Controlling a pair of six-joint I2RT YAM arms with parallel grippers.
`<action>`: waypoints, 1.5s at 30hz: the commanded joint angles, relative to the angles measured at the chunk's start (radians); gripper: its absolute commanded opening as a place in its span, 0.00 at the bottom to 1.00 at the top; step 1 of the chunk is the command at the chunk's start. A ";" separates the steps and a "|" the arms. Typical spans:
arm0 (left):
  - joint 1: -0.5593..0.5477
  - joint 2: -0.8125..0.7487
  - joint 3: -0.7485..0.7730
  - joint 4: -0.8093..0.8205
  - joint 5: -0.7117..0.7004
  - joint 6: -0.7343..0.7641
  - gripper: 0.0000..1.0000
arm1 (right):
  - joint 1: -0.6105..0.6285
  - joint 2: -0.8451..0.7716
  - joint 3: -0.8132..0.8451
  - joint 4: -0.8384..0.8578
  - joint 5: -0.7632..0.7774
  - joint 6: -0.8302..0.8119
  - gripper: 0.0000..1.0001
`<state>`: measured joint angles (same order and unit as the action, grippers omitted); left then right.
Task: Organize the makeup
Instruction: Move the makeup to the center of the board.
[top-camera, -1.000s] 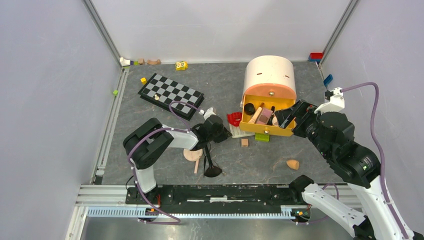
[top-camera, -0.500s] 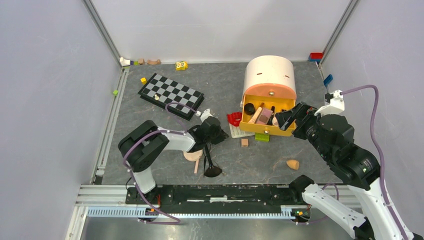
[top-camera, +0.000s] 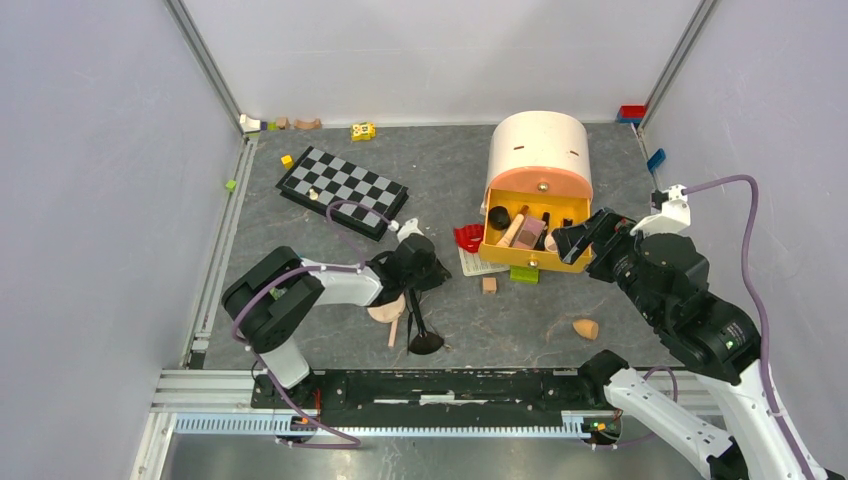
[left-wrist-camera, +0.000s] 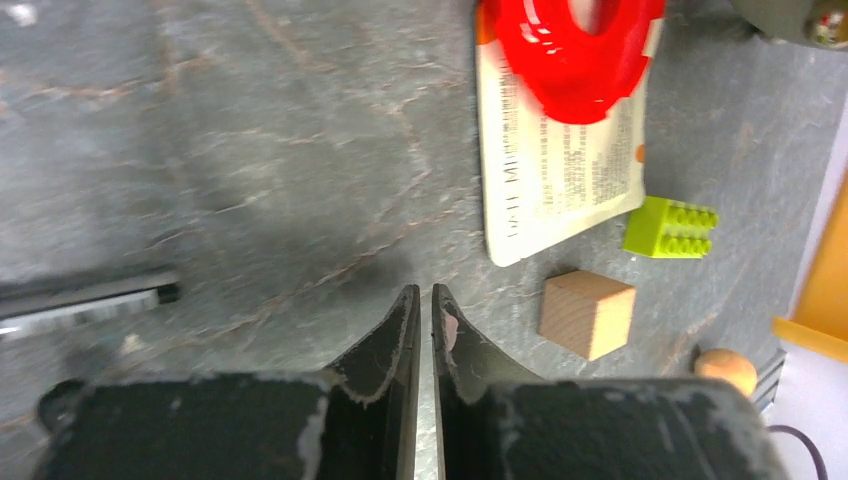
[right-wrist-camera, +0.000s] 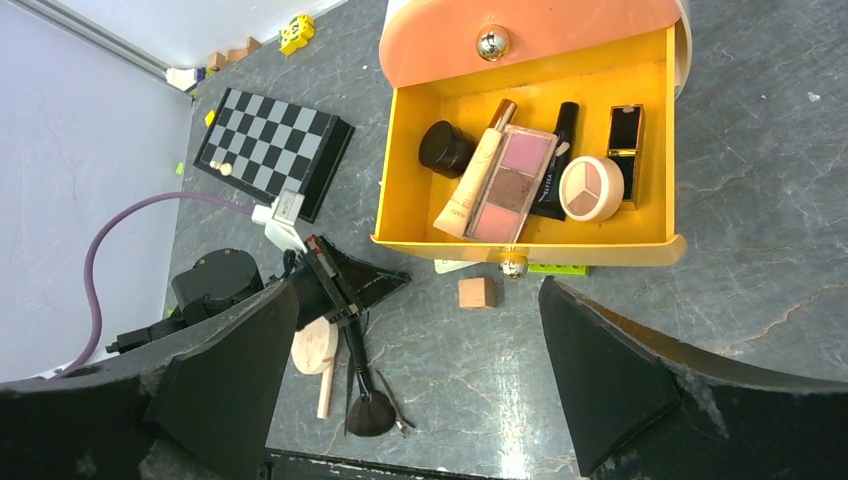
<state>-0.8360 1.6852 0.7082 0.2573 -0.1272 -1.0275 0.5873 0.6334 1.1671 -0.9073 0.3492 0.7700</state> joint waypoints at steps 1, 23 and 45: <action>-0.012 0.024 0.092 0.066 0.044 0.101 0.15 | 0.002 -0.009 -0.007 0.010 0.026 -0.002 0.98; -0.012 0.234 0.294 -0.089 0.013 0.116 0.02 | 0.002 -0.018 -0.034 0.009 0.034 0.000 0.98; -0.003 0.074 0.054 -0.463 -0.158 0.098 0.02 | 0.002 -0.029 -0.047 0.009 0.037 0.006 0.98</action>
<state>-0.8486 1.7538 0.8658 0.0528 -0.2092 -0.9531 0.5873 0.6151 1.1297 -0.9077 0.3676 0.7704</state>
